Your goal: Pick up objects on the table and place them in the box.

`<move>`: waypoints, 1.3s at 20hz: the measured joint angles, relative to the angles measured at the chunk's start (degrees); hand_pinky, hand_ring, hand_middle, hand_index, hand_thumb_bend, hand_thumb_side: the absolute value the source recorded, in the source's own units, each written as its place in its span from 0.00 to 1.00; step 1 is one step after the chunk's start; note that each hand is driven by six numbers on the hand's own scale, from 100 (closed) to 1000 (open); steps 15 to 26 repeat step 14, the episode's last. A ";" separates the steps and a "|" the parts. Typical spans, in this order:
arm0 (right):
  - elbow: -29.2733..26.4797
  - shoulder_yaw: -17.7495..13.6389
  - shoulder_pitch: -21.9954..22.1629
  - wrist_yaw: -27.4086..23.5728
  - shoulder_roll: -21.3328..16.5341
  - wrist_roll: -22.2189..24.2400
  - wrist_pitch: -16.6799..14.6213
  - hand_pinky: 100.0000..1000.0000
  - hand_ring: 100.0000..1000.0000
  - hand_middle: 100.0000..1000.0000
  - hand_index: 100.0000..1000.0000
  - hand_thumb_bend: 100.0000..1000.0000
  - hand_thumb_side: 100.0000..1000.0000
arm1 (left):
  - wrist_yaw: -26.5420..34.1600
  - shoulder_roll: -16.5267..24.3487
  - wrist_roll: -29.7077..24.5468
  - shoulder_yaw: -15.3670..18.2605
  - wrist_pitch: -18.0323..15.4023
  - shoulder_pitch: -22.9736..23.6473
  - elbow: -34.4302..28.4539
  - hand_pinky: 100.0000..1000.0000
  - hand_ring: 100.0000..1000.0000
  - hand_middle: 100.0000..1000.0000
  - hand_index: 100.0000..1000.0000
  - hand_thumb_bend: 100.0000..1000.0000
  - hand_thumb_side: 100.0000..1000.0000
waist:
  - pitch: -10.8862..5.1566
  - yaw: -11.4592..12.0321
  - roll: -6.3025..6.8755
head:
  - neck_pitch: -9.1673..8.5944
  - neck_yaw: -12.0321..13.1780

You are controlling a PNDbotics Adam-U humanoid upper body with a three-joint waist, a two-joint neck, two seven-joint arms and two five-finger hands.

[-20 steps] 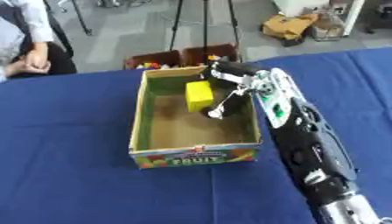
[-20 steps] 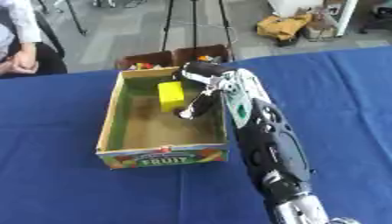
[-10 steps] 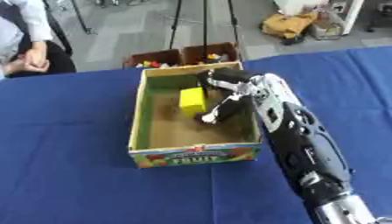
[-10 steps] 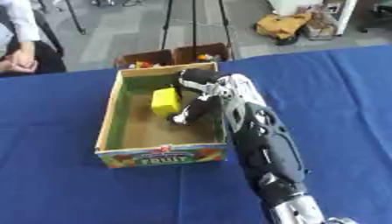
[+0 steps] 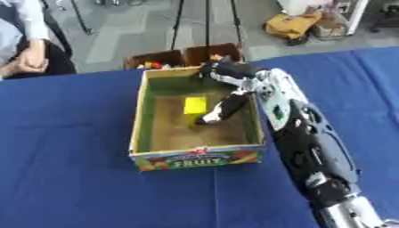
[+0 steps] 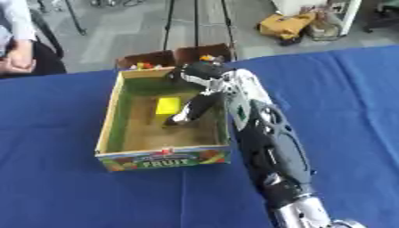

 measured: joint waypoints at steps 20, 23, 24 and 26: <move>-17.50 1.73 0.14 -10.56 -8.61 -8.02 -1.89 0.66 0.77 0.60 0.87 0.24 0.59 | 0.17 0.09 0.41 0.03 0.27 0.57 0.00 0.80 0.86 0.81 0.97 0.00 0.96 | -0.99 -2.09 0.02 | 1.56 1.61; -17.50 1.73 0.14 -10.56 -8.61 -8.02 -1.89 0.66 0.77 0.60 0.87 0.24 0.59 | 0.17 0.09 0.41 0.03 0.27 0.57 0.00 0.80 0.86 0.81 0.97 0.00 0.96 | -0.99 -2.09 0.02 | 1.56 1.61; -17.50 1.73 0.14 -10.56 -8.61 -8.02 -1.89 0.66 0.77 0.60 0.87 0.24 0.59 | 0.17 0.09 0.41 0.03 0.27 0.57 0.00 0.80 0.86 0.81 0.97 0.00 0.96 | -0.99 -2.09 0.02 | 1.56 1.61; -17.50 1.73 0.14 -10.56 -8.61 -8.02 -1.89 0.66 0.77 0.60 0.87 0.24 0.59 | 0.17 0.09 0.41 0.03 0.27 0.57 0.00 0.80 0.86 0.81 0.97 0.00 0.96 | -0.99 -2.09 0.02 | 1.56 1.61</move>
